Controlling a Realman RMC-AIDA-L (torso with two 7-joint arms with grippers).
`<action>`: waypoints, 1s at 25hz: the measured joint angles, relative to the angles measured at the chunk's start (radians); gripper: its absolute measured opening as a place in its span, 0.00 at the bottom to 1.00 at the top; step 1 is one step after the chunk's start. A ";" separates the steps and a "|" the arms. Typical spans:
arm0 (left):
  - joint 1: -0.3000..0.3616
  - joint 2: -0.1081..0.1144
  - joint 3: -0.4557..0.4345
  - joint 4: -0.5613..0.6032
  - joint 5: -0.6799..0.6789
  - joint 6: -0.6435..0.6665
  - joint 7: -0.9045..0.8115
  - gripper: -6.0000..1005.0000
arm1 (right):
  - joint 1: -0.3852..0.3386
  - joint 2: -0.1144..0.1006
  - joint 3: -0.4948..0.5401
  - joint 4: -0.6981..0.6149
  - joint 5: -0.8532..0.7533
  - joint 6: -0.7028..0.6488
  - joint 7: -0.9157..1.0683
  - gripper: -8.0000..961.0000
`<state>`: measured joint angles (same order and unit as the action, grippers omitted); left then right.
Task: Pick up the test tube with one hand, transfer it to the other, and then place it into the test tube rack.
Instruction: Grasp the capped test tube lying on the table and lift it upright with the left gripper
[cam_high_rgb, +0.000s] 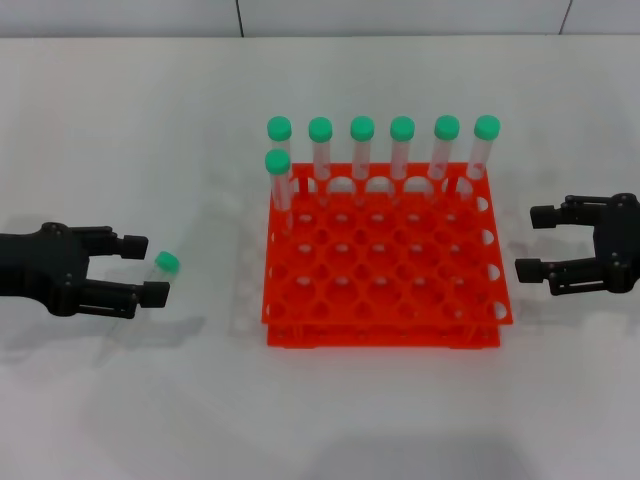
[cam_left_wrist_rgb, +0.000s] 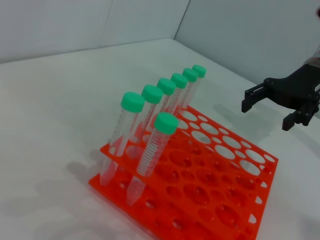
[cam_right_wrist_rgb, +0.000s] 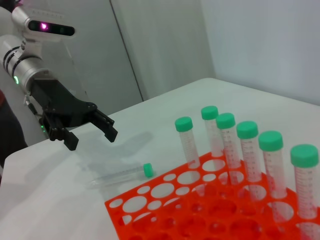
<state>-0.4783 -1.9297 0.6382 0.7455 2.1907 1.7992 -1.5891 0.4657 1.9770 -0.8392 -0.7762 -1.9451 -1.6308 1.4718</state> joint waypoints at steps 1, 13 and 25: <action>0.000 0.000 0.000 0.000 -0.001 0.000 0.000 0.88 | 0.003 0.001 -0.002 0.000 0.000 0.001 0.000 0.88; 0.004 0.000 0.000 0.000 -0.005 0.001 0.000 0.87 | 0.005 0.002 -0.003 0.000 0.000 0.002 0.002 0.88; 0.008 0.068 -0.035 0.014 0.026 0.008 -0.121 0.87 | 0.004 0.002 -0.002 0.000 0.000 0.002 0.004 0.88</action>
<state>-0.4700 -1.8617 0.6032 0.7591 2.2167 1.8072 -1.7103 0.4694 1.9789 -0.8414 -0.7762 -1.9448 -1.6291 1.4756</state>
